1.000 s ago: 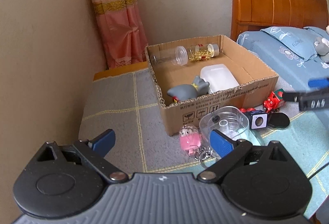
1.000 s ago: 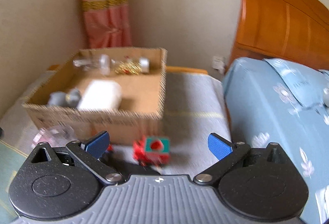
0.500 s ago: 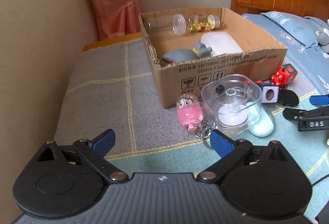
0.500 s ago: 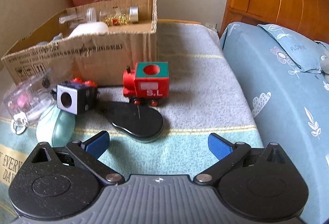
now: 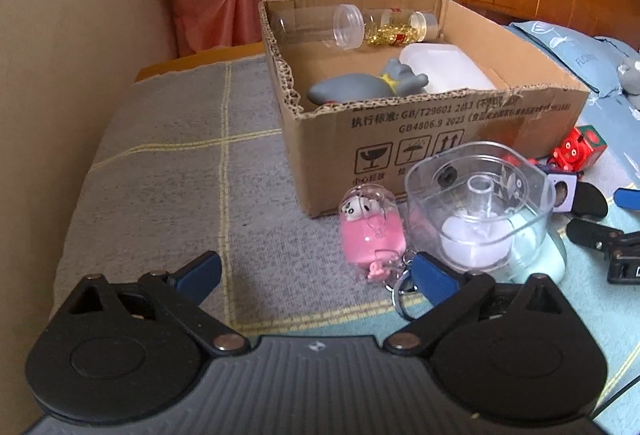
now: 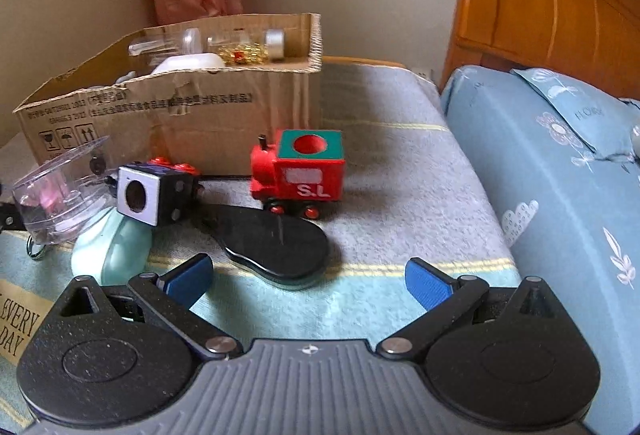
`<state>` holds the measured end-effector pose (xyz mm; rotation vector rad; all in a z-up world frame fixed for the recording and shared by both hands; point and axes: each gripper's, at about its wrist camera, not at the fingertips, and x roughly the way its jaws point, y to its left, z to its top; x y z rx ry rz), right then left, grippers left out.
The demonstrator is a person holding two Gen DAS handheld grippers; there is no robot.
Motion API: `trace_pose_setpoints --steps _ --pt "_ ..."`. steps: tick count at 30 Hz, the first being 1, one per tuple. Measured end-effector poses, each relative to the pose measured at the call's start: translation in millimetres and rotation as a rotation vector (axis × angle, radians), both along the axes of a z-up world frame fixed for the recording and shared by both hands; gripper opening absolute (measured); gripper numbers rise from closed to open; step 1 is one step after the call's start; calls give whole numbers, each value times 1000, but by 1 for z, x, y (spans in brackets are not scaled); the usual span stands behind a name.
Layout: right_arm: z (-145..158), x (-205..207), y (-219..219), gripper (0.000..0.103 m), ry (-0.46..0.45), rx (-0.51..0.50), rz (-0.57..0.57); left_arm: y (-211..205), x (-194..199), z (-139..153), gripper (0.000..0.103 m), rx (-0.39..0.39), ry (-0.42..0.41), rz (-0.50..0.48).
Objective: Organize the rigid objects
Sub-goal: 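Move the left tool down toward the pink keychain beside the box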
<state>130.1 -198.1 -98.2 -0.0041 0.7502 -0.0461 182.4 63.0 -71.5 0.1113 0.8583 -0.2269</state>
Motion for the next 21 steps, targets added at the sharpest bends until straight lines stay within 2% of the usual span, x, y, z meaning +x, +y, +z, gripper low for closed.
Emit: trace_pose_setpoints --steps 7,16,21 --pt "1 3 1 103 -13 -1 25 15 2 -2 102 -27 6 24" --pt "0 -1 -6 103 -17 -2 27 35 -5 -2 102 32 6 64" --pt "-1 -3 -6 103 -26 -2 24 30 -3 -1 102 26 -1 43"
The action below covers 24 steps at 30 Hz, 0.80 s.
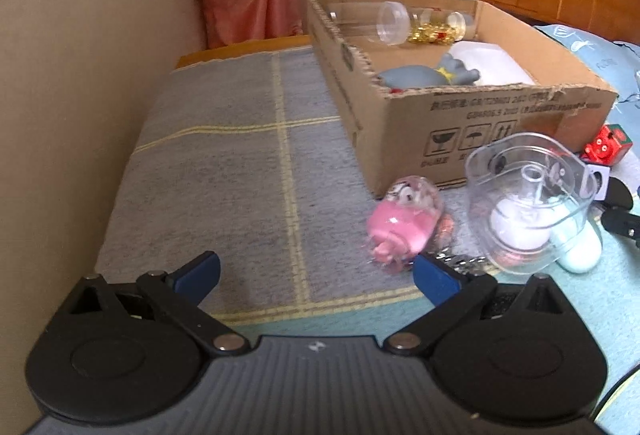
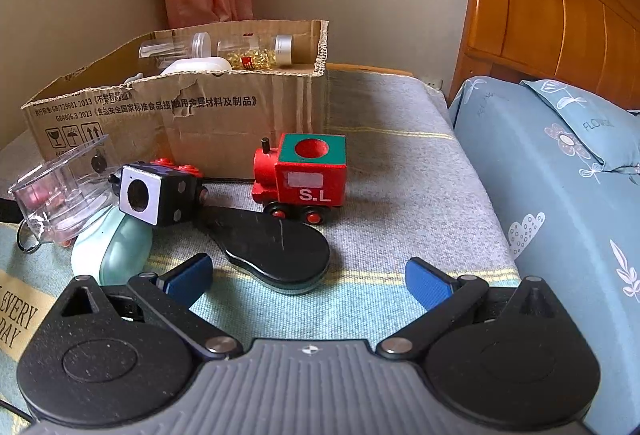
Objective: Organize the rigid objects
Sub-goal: 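Move the left tool down toward the pink keychain beside the box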
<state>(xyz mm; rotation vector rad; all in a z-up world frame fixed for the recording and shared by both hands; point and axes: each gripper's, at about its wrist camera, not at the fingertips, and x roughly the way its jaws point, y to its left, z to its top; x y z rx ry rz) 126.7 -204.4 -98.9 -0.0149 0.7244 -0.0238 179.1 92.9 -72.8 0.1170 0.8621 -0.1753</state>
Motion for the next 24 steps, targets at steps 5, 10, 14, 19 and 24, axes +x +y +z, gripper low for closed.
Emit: trace_pose_setpoints --steps 5,10,14,19,24 --pt "0 0 1 103 2 -1 -3 -5 4 -1 102 14 1 -11" --pt "0 -2 2 103 -2 -1 -1 12 4 -1 102 33 4 46" --pt "-1 -2 2 103 -3 -1 -2 23 7 0 102 68 -4 109" --pt "-1 -3 1 103 -5 -1 1 18 0 12 102 -2 -18 84" --pt "-1 -3 1 103 -9 0 1 1 8 20 102 -79 -37 66"
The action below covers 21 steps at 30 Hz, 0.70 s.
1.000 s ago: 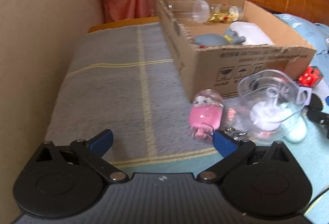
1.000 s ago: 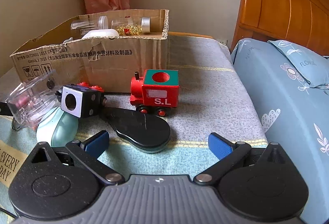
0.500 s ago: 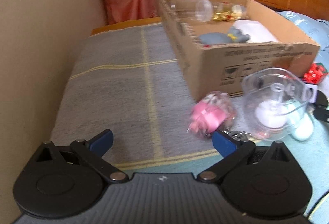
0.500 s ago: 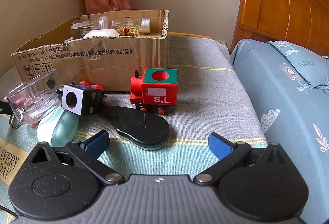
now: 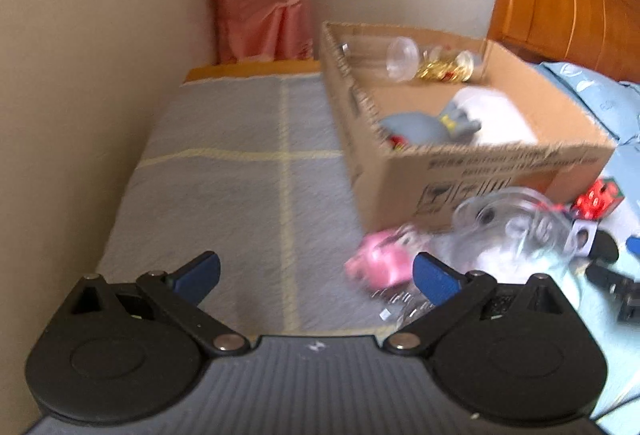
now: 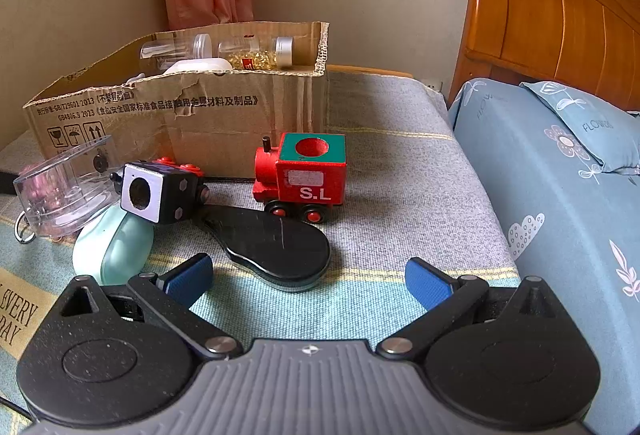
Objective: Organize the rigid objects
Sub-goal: 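Move the left tool down toward the pink keychain beside the box, then close the left tool on the pink keychain while the right tool approaches the red train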
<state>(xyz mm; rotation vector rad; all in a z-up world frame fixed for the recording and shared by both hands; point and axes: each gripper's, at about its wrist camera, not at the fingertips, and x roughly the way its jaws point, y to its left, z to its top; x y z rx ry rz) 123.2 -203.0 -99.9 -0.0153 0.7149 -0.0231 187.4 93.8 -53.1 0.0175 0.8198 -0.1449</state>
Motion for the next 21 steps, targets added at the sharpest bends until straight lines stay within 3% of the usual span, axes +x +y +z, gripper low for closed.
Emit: trace_pose_setpoints --steps 9,12,17,21 --pt "0 0 -1 103 2 1 6 -10 17 -12 102 -66 40 18" --pt "1 0 -1 103 6 0 7 -4 10 -13 102 -31 49 22" --pt "1 0 -1 103 7 0 14 3 -2 -17 102 121 41 53" --pt "1 -1 -1 103 6 0 14 3 -8 -21 102 106 66 60"
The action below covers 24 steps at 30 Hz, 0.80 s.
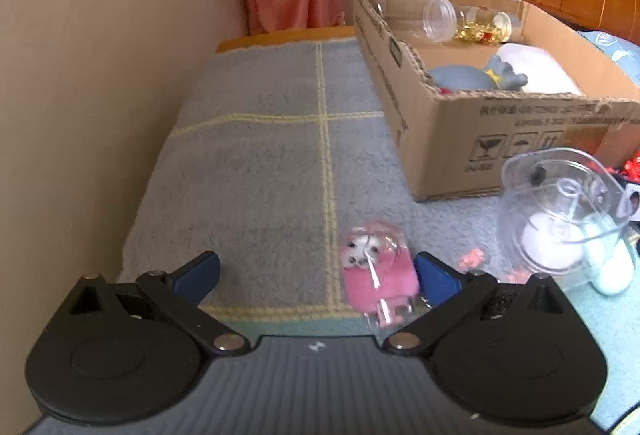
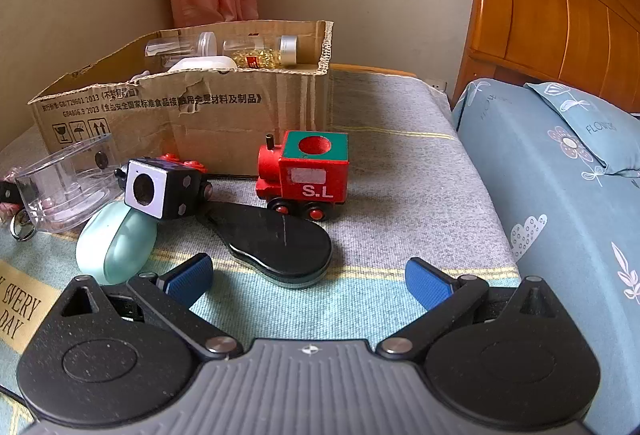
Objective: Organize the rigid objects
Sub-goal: 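Close the left tool on the pink keychain while the right tool approaches the red train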
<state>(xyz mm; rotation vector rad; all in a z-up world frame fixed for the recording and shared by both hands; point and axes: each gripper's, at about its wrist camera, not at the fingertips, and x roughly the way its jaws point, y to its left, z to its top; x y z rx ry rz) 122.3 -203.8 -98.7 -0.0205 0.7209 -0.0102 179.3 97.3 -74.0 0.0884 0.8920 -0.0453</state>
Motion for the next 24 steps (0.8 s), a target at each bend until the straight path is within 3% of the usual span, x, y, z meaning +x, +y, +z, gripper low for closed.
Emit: trace_pose_setpoints --steps 7,11,13,18,24 --pt "0 -2 0 103 1 0 10 4 -6 -5 102 -58 13 0" --pt "0 -3 0 103 -2 0 12 1 -11 -5 98 -49 -10 -19" --pt "0 -3 0 103 -3 0 12 -1 -11 -3 92 -51 -16 -29" --pt "2 -3 0 103 9 5 18 -4 -14 2 60 -103 -15 -56" --pt "20 0 1 103 -51 33 48 -8 -16 7 41 -151 -1 -79"
